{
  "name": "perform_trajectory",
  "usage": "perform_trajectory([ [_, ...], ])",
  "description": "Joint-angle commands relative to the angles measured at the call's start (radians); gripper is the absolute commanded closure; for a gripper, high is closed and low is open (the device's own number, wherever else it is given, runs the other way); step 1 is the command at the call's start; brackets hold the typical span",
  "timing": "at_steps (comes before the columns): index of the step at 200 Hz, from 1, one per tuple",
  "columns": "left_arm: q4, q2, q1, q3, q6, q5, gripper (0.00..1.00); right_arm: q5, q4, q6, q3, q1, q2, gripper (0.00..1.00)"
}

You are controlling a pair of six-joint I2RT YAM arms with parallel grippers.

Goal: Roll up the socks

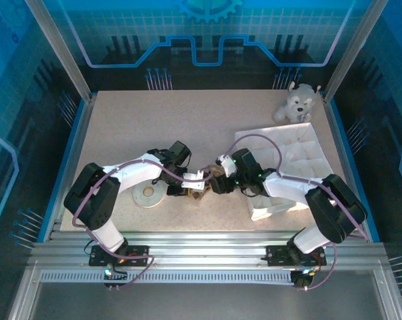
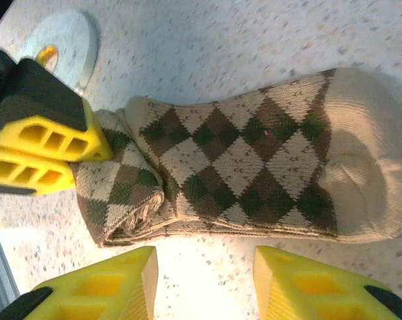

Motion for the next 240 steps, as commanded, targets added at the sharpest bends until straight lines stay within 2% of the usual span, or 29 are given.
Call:
perform_trajectory([
  [1,-0.213,0.064,0.011,0.062,-0.022,0.121,1.00,0.097,0.072,-0.083,-0.028,0.071,-0.063,0.59],
  [31,-0.306,0.150,0.031,0.158,-0.032,0.208,1.00,0.239,0.179,-0.192,-0.105,0.177,-0.127,0.59],
  [60,-0.333,0.215,0.040,0.214,-0.073,0.209,1.00,0.365,0.360,-0.272,-0.200,0.276,-0.159,0.58],
  [112,-0.362,0.270,0.071,0.270,-0.121,0.289,1.00,0.577,0.421,-0.450,-0.205,0.441,-0.097,0.53],
  [146,-0.403,0.308,0.083,0.316,-0.131,0.335,1.00,0.612,0.401,-0.564,-0.149,0.466,-0.011,0.51],
  [200,-0.408,0.313,0.084,0.317,-0.126,0.342,1.00,0.654,0.375,-0.666,-0.078,0.466,0.084,0.48],
  [240,-0.411,0.306,0.090,0.320,-0.126,0.343,1.00,0.580,0.304,-0.696,-0.030,0.451,0.134,0.48],
])
